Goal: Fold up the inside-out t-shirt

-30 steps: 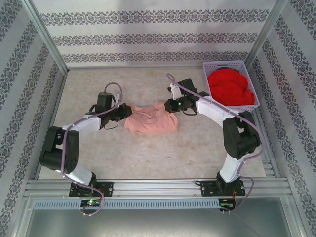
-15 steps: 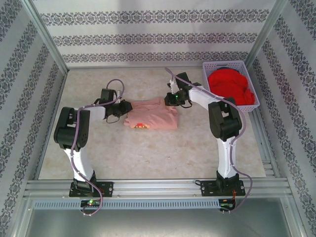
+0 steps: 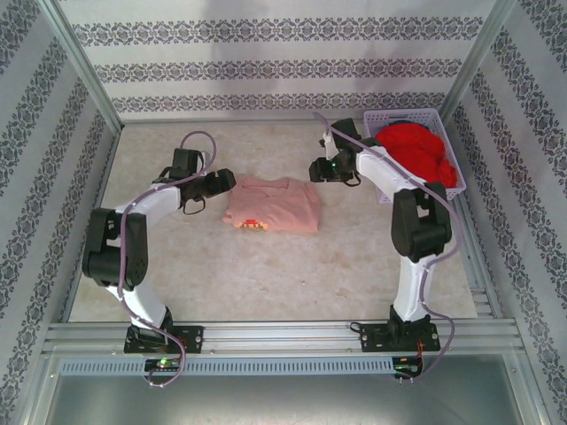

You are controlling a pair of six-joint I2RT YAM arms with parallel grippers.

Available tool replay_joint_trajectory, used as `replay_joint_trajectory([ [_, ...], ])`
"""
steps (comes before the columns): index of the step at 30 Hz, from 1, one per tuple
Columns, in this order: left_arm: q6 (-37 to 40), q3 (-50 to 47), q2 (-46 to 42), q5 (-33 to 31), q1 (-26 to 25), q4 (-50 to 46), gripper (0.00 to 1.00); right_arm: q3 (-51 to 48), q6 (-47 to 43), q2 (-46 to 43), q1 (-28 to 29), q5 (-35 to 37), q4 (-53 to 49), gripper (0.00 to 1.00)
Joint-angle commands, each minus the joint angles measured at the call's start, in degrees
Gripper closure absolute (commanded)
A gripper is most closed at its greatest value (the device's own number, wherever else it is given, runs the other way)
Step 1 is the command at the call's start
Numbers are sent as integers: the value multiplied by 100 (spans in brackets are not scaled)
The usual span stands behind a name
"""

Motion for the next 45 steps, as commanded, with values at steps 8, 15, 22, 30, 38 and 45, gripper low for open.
replay_joint_trajectory([
  [8,164,-423,207,1651,33,-41,7,-650,775,222,761,-559,924,60],
  [15,417,-50,933,1830,-172,49,6,-936,978,530,649,-575,1152,65],
  [22,422,241,1457,1978,-377,371,15,-1107,1010,607,657,-610,1254,66],
  [30,372,417,1596,1919,-451,484,64,-791,959,492,649,-633,1085,66],
  [38,904,804,1293,1497,38,-498,100,-621,844,-255,491,-650,774,55],
  [45,2112,1912,1216,415,1054,-2269,100,-481,623,-735,342,-445,447,50],
])
